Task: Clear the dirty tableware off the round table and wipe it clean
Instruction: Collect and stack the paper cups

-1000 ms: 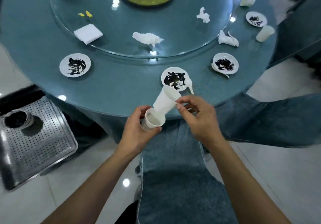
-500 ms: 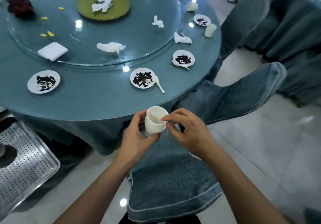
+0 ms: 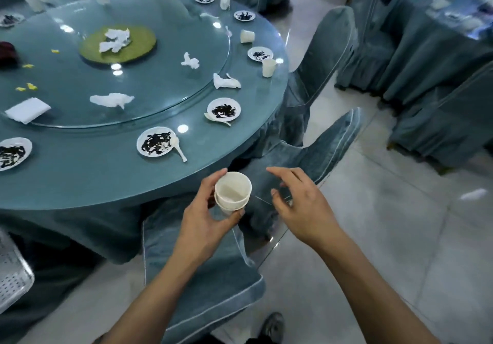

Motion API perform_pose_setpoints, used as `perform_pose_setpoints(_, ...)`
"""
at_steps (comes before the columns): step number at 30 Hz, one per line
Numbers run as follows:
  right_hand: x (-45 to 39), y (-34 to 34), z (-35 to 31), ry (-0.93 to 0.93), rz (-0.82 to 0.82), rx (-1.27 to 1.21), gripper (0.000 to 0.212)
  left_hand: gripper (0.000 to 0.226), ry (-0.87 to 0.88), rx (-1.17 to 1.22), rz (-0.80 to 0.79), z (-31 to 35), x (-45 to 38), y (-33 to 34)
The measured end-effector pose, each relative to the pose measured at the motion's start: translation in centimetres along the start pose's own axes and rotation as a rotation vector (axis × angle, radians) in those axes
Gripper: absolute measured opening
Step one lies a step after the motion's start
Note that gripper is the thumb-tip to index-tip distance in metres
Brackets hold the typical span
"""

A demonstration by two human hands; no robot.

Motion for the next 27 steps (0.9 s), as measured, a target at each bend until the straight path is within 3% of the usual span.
perform_pose_setpoints(8, -0.8, -7.5, 8.6, -0.009, 0.006, 0.167, 0.042, 0.089, -0.066, -0.022, -0.023, 4.2, -2.4, 9.6)
perform_pose_setpoints(18, -8.3, -14.4, 19.5, 0.042, -0.003, 0.278, 0.042, 0.067, -0.106, 0.019, -0.005, 6.6, -13.1, 19.8)
perform_pose_setpoints(27, -19.2, -19.3, 27.5, 0.074, -0.082, 0.274, 0.043, 0.061, -0.118, 0.038, -0.015, 10.0, -25.6, 27.4)
Point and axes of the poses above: each hand's wrist, its own x-axis away from the middle knuckle, its own y-axis out of the palm, z = x × y, the point moved 9 cm from there along -x, towards the middle knuckle, and after that the axes turned 6 degrees about -x, right-handed, at the moved point
